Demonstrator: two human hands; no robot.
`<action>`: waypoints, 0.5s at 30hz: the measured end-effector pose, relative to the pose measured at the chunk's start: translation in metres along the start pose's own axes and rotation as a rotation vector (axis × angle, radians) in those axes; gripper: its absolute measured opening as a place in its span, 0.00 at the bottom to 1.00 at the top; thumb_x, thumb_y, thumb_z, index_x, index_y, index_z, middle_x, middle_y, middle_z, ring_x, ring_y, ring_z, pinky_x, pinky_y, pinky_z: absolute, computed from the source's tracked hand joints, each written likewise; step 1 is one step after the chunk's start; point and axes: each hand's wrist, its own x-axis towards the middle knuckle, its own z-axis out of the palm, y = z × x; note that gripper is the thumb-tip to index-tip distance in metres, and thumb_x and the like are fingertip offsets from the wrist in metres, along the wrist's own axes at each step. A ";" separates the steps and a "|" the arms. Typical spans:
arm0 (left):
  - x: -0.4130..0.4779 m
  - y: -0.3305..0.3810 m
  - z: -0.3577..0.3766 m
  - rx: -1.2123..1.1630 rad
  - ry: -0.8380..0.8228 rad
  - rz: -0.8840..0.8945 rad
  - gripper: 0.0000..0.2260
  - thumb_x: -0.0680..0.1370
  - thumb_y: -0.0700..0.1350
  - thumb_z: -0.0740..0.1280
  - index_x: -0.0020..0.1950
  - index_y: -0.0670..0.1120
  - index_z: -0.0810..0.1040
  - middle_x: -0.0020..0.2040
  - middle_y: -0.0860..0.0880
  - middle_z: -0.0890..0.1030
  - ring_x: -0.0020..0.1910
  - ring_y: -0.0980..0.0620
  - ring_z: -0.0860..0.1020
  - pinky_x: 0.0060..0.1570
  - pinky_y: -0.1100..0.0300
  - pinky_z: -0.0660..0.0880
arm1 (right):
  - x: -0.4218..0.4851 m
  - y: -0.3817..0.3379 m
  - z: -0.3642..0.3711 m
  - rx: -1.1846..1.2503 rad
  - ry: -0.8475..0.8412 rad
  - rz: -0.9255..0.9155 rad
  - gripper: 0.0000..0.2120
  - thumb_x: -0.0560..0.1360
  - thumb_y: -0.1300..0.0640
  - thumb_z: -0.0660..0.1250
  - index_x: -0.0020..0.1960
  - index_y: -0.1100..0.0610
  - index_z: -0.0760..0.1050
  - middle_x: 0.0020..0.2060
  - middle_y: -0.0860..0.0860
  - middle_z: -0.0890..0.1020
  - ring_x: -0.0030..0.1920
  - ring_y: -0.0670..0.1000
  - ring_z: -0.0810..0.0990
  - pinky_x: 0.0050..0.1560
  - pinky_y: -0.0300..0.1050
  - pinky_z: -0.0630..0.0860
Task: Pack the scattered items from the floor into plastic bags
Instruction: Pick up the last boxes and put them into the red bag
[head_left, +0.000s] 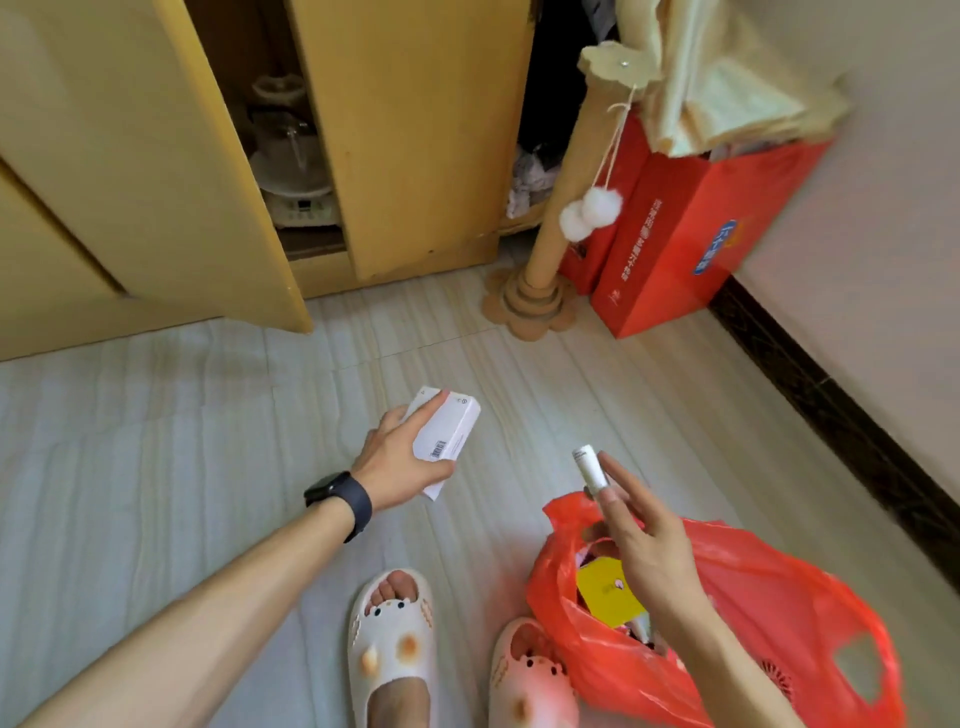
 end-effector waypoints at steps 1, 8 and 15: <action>-0.005 0.028 0.001 0.032 -0.038 0.092 0.40 0.63 0.62 0.67 0.71 0.77 0.51 0.70 0.52 0.65 0.66 0.46 0.68 0.68 0.53 0.66 | -0.012 0.004 -0.016 0.048 0.050 0.026 0.14 0.82 0.58 0.63 0.64 0.45 0.77 0.44 0.53 0.83 0.34 0.53 0.82 0.35 0.49 0.80; -0.052 0.181 0.030 0.494 -0.323 0.623 0.38 0.62 0.63 0.67 0.71 0.70 0.60 0.68 0.54 0.70 0.63 0.46 0.71 0.62 0.48 0.70 | -0.067 0.064 -0.113 0.162 0.300 0.275 0.14 0.83 0.61 0.58 0.63 0.50 0.77 0.46 0.55 0.84 0.37 0.53 0.79 0.40 0.48 0.77; -0.081 0.203 0.139 0.630 -0.571 0.617 0.32 0.66 0.61 0.71 0.69 0.65 0.67 0.66 0.50 0.71 0.61 0.43 0.70 0.60 0.47 0.69 | -0.069 0.101 -0.150 0.030 0.340 0.415 0.14 0.80 0.63 0.57 0.61 0.55 0.77 0.44 0.56 0.82 0.35 0.50 0.81 0.36 0.45 0.76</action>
